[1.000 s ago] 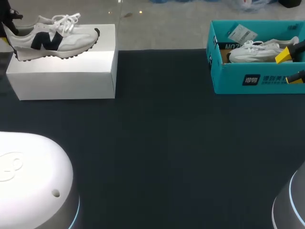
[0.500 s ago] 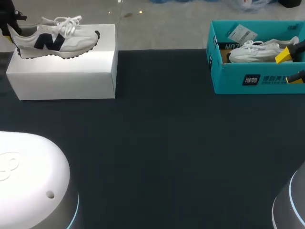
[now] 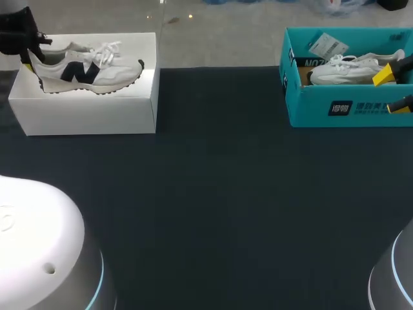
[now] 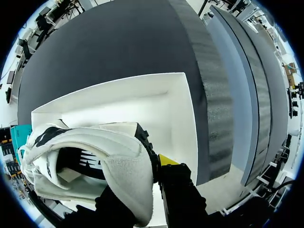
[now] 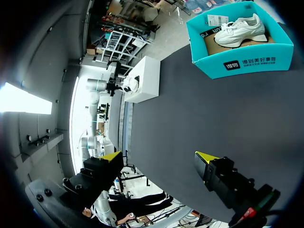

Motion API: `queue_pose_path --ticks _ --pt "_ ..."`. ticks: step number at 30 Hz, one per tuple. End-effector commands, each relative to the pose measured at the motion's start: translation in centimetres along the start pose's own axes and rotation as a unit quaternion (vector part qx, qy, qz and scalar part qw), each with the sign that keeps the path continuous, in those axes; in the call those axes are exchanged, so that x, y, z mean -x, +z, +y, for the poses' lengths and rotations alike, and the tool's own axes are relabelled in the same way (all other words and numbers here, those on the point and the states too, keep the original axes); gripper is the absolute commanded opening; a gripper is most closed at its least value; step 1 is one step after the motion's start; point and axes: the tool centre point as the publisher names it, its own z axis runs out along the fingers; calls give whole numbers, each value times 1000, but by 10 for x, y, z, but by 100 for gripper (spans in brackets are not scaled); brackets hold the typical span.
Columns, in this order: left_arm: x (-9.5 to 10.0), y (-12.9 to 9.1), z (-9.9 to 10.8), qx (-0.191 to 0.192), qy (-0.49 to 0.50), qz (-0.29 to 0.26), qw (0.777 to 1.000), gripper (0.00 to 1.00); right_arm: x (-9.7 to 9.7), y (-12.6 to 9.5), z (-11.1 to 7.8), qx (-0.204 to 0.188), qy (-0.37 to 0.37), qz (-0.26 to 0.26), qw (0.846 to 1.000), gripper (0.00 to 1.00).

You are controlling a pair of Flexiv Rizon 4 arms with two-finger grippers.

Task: Take the shoe out of the shoebox, open the shoe tongue, remove and reinsert the insole, then place the shoe into the shoebox

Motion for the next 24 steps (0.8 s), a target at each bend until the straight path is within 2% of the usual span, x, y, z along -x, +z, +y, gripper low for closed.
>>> queue_pose_path --ticks 1,11,24 --pt "-3 18 1 -6 -2 5 1000 0 0 1 0 0 1 -2 1000 100" --pt "2 55 -14 -18 9 12 1000 0 0 1 0 0 1 -2 1000 100" --pt "-12 104 -14 -25 -6 19 999 0 0 1 0 0 1 -2 1000 100"
